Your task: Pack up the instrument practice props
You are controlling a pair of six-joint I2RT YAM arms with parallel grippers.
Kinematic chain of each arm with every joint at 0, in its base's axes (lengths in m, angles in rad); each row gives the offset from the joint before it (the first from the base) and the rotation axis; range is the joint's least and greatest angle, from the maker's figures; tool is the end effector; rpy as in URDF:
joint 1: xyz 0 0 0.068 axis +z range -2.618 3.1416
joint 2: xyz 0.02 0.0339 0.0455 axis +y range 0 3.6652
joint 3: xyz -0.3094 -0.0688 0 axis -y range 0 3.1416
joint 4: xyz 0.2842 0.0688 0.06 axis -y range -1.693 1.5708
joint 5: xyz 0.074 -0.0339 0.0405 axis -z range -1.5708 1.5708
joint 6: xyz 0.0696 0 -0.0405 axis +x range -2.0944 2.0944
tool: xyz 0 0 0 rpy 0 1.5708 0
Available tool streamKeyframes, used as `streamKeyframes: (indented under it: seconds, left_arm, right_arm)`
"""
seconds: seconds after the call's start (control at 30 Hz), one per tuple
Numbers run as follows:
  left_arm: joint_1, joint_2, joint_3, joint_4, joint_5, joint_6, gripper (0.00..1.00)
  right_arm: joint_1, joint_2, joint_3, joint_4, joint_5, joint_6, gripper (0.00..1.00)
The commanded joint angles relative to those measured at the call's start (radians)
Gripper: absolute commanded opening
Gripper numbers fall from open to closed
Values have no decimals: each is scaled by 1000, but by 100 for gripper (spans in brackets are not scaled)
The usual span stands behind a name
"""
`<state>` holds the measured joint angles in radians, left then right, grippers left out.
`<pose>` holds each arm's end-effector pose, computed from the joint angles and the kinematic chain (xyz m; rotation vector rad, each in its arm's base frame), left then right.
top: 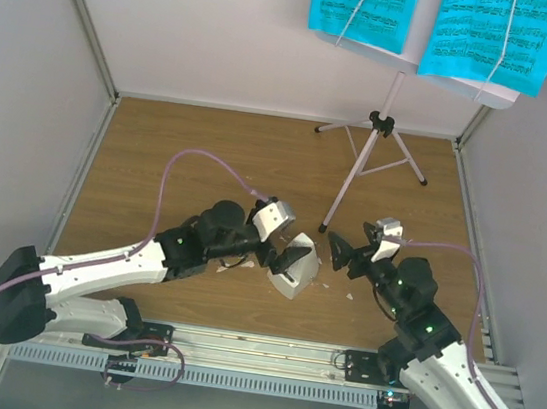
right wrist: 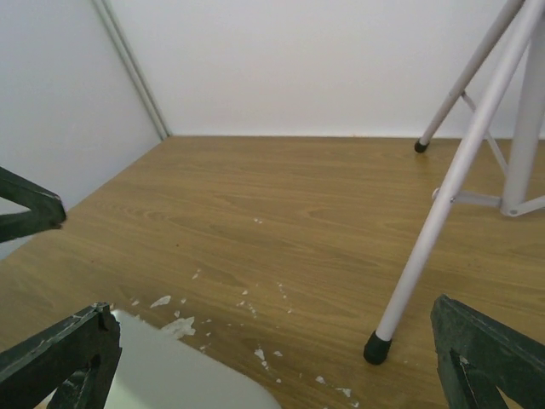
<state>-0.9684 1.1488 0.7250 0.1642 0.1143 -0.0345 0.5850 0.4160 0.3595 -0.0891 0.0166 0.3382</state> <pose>0.1721 -0.2643 0.2968 0.9319 1.6625 -0.7994 0.1392 0.0908 0.2616 -0.2044 1.7508 0.6652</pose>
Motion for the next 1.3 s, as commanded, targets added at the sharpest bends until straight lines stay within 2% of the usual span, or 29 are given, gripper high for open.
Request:
streamKeyframes:
  seconds: [0.0,0.33,0.47,0.6,0.97,1.27]
  left_arm:
    - [-17,83,136,-103,-24,-115,98]
    - [-79,249,308,-266,-103,-130,96]
    - [-93,253,292,-269,-145,-157,95]
    - [-95,264,289,-277,-169,-179,91]
    - [-95,290,304,-301,-213,-208,70]
    - [-95,290,312,-328,-231,-234,45]
  right_arm:
    - [-4,98,74,-63,103,64,100]
    - [-17,348,177,-216,272,233,100]
    - [-78,374,150,-220,238,283,99]
    - [-129,372,118,-218,201,309,100]
    - [-145,337,100,-217,193,305,100]
    - [-146,323,98,-227,188,309,100]
